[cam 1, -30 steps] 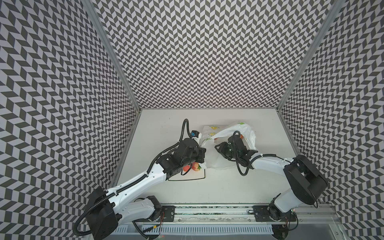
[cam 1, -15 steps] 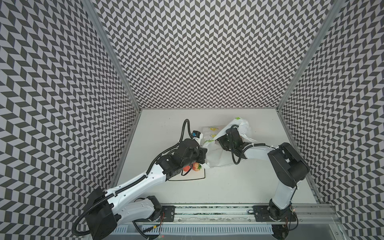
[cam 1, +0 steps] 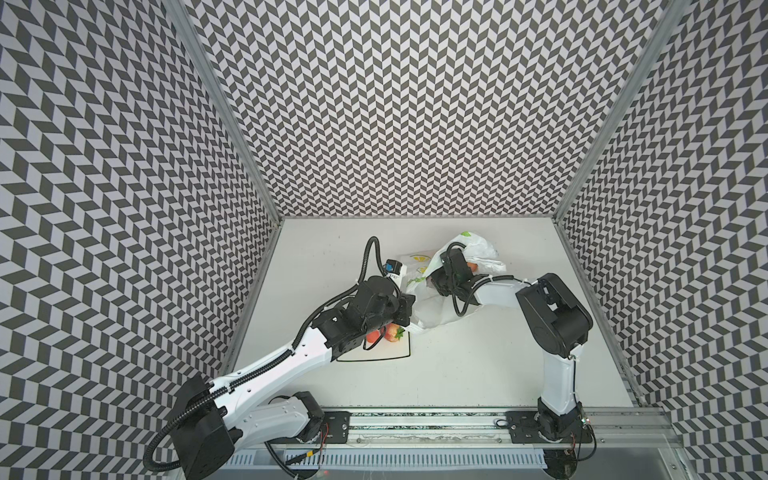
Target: Take the fake fruits out of the plastic bag
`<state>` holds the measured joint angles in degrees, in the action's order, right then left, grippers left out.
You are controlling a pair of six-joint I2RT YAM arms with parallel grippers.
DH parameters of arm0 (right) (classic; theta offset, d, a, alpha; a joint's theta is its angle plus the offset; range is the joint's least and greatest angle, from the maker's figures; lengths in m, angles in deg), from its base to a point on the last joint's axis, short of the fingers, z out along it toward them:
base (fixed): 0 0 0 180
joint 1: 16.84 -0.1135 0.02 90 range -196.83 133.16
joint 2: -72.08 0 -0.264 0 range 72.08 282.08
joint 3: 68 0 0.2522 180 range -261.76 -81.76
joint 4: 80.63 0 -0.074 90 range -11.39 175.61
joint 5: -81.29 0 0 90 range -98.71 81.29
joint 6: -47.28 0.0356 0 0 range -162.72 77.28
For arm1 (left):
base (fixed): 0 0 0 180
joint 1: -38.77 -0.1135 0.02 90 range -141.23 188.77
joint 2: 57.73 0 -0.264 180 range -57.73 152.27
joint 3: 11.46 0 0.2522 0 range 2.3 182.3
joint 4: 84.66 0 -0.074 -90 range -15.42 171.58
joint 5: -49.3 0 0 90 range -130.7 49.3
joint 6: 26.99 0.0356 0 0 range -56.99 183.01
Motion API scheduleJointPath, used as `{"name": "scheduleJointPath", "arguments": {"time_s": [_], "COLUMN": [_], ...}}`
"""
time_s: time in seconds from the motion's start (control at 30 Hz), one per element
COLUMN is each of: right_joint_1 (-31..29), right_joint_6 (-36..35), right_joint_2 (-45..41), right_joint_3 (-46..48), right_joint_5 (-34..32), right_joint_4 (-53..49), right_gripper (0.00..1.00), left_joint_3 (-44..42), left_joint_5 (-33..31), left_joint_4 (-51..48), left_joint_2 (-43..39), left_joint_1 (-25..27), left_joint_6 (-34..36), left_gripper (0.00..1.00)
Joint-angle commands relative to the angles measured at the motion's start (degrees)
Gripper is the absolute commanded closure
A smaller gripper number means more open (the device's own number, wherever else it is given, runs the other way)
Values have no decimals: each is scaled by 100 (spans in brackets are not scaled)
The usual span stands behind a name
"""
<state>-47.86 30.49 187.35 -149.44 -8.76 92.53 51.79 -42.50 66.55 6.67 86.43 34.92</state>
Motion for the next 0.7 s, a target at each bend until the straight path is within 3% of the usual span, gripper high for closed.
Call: {"name": "scheduleJointPath", "arguments": {"time_s": [0.0, 0.37, 0.67], "right_joint_1": [-69, -176, -93], "right_joint_6": [-101, -1202, -1637], "right_joint_2": [272, 903, -51], "right_joint_3": [-451, -1408, -911], "right_joint_5": [-304, -550, -1396], "right_joint_4": [-967, -2249, -2643], "right_gripper": [39, 34, 44], "left_joint_3": [204, 131, 46], "left_joint_5": [-127, -584, -1025], "left_joint_4": [-5, -156, -351], "left_joint_2": [-88, -244, -255], "left_joint_1": [26, 11, -48], "left_joint_6": [68, 108, -16], "left_gripper": [100, 100, 100]}}
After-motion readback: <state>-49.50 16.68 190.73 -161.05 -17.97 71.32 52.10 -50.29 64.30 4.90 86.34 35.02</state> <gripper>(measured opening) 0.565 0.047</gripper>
